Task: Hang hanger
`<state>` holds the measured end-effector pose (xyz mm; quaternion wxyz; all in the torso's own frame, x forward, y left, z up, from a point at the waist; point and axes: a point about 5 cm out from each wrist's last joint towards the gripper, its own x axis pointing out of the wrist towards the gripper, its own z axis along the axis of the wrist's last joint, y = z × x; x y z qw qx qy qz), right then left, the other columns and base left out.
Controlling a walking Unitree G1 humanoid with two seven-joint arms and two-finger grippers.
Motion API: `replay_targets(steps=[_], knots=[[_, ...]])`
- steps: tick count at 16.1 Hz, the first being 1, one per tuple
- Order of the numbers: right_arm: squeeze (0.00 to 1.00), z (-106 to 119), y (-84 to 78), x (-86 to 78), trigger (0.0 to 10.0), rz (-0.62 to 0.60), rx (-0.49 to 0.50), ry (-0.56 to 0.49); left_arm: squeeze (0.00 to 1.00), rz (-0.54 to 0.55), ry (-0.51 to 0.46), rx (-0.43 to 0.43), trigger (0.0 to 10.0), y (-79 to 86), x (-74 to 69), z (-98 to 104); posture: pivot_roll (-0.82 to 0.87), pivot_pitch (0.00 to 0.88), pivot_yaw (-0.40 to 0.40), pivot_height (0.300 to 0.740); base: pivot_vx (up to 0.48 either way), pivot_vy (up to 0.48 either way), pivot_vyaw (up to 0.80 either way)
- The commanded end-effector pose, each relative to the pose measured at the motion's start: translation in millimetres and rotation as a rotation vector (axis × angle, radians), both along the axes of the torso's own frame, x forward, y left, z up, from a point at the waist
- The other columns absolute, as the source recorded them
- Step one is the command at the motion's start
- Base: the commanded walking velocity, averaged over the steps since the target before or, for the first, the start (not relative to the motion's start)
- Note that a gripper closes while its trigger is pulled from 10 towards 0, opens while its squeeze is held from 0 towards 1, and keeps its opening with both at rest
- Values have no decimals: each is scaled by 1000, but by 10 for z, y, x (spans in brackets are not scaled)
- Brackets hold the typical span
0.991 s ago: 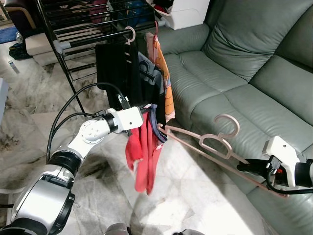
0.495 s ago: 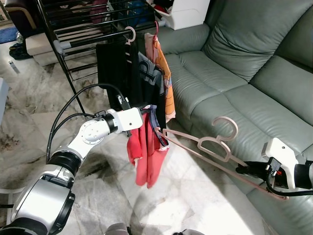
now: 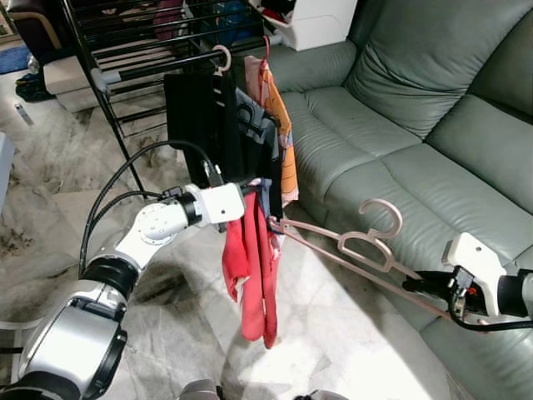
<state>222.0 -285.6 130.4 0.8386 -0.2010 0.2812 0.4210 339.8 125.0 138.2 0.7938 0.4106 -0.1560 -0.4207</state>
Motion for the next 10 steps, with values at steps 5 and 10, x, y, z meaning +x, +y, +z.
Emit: replay_targets(steps=[5, 10], knots=[[0, 70, 7, 61, 10000, 4, -1, -54, 0, -86, -15, 20, 10000, -45, -90, -16, -137, 0, -11, 740, 0, 0, 0], [0, 29, 24, -37, 10000, 34, 7, 17, 0, -52, -11, 47, 10000, -4, -53, -33, -140, 0, -8, 740, 0, 0, 0]])
